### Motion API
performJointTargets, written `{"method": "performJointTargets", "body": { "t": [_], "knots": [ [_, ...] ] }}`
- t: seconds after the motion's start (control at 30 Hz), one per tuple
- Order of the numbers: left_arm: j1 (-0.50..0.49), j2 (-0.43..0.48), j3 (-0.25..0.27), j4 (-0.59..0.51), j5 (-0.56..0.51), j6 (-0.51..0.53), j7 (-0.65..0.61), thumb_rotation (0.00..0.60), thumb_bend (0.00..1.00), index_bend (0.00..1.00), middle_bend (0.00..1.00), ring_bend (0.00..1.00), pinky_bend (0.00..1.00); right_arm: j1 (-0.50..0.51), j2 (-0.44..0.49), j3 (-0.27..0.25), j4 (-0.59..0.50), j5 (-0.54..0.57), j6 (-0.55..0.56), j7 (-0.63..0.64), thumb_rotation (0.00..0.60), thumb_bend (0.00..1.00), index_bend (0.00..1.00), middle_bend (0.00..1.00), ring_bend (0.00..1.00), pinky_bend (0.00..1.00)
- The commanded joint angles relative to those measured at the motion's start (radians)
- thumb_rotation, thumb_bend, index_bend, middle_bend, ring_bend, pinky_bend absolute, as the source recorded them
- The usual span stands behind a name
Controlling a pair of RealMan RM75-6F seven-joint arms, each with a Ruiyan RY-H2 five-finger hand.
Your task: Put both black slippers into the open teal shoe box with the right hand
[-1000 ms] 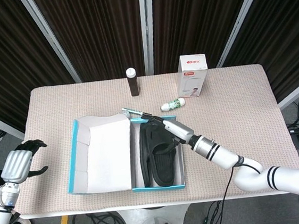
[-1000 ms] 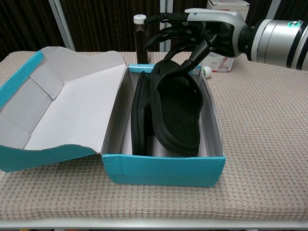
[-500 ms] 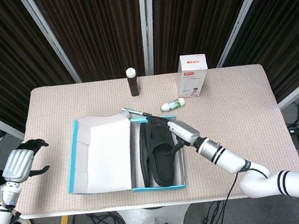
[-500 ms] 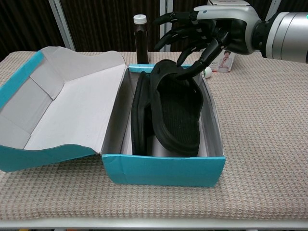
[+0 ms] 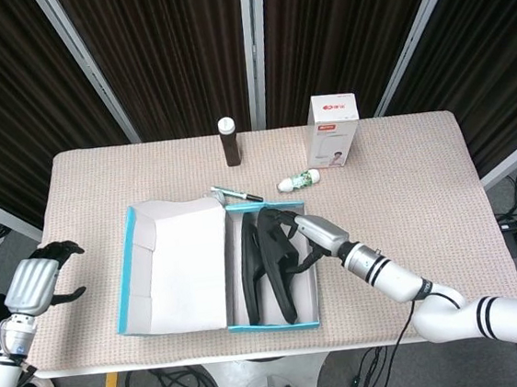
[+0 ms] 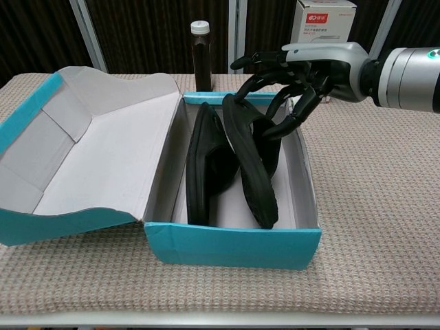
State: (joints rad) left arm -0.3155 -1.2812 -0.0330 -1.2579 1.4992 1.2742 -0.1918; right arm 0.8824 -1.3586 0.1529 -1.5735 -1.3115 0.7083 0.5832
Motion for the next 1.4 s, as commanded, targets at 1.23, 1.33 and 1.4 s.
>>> {"method": "performJointTargets", "body": {
  "t": [1.23, 1.33, 1.4],
  "knots": [
    [-0.001, 0.003, 0.000, -0.017, 0.006, 0.008, -0.001, 0.600, 0.13, 0.32, 0.26, 0.22, 0.33, -0.055, -0.043, -0.051, -0.038, -0.120, 0.087, -0.176, 0.600, 0.03, 0.02, 0.23, 0.08, 0.32],
    [0.000, 0.004, 0.000, -0.019, 0.005, 0.010, 0.001, 0.600, 0.13, 0.32, 0.26, 0.22, 0.33, -0.058, -0.060, -0.060, -0.021, -0.120, 0.083, -0.178, 0.600, 0.04, 0.02, 0.23, 0.08, 0.32],
    [0.002, 0.005, 0.000, -0.020, 0.005, 0.011, 0.002, 0.600, 0.13, 0.32, 0.26, 0.22, 0.33, -0.058, -0.067, -0.062, -0.014, -0.121, 0.081, -0.174, 0.600, 0.04, 0.02, 0.23, 0.08, 0.32]
  ]
}}
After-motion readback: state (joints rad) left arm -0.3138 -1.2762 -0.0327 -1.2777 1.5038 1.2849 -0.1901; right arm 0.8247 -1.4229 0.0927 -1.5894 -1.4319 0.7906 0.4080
